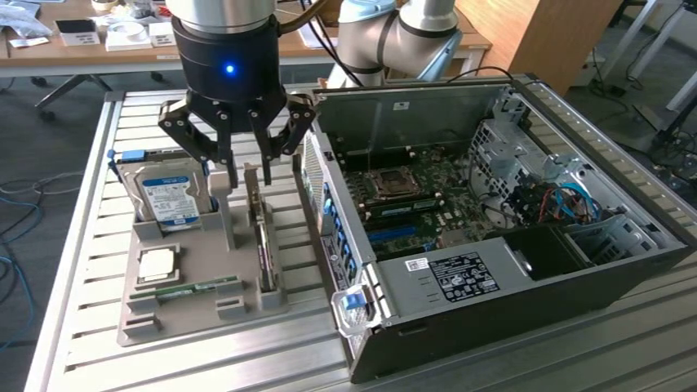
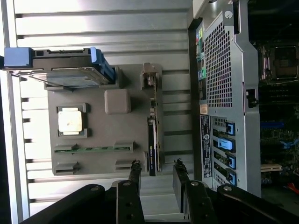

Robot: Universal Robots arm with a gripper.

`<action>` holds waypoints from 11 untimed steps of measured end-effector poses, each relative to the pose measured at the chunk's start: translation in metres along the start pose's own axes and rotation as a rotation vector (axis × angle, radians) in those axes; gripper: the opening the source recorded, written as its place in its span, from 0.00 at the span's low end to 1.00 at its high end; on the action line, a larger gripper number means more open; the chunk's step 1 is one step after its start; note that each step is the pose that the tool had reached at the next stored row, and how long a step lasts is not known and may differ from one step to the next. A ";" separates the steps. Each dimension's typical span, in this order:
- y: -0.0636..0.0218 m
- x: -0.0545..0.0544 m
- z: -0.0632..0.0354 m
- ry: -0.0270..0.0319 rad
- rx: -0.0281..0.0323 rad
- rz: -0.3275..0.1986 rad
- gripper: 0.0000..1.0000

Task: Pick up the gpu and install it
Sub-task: 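Pick up the gpu and move the gpu toward the slot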

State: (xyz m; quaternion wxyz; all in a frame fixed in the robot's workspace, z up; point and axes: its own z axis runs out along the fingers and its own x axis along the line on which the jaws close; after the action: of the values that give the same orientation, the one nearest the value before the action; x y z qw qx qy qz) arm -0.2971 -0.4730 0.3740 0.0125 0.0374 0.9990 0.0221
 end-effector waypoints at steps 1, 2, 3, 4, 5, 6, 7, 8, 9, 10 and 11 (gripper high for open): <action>0.0000 0.000 0.0005 -0.0003 -0.0004 0.000 0.42; 0.0000 0.000 0.0009 -0.0002 -0.0002 0.000 0.42; -0.0001 0.000 0.0013 0.0000 0.0000 0.000 0.42; -0.0001 0.000 0.0018 0.0000 0.0000 0.000 0.42; -0.0001 0.000 0.0020 0.0000 0.0000 0.000 0.42; -0.0001 0.000 0.0020 0.0000 0.0001 0.000 0.42; -0.0001 0.000 0.0019 0.0001 0.0001 0.000 0.42; -0.0001 0.000 0.0020 0.0001 0.0001 0.000 0.42; -0.0001 0.000 0.0020 0.0000 0.0001 0.000 0.42; -0.0001 0.000 0.0020 0.0001 0.0000 0.000 0.42; -0.0001 0.000 0.0020 0.0000 0.0000 0.000 0.42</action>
State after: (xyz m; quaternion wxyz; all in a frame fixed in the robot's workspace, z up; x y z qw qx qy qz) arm -0.2971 -0.4730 0.3720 0.0125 0.0374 0.9990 0.0221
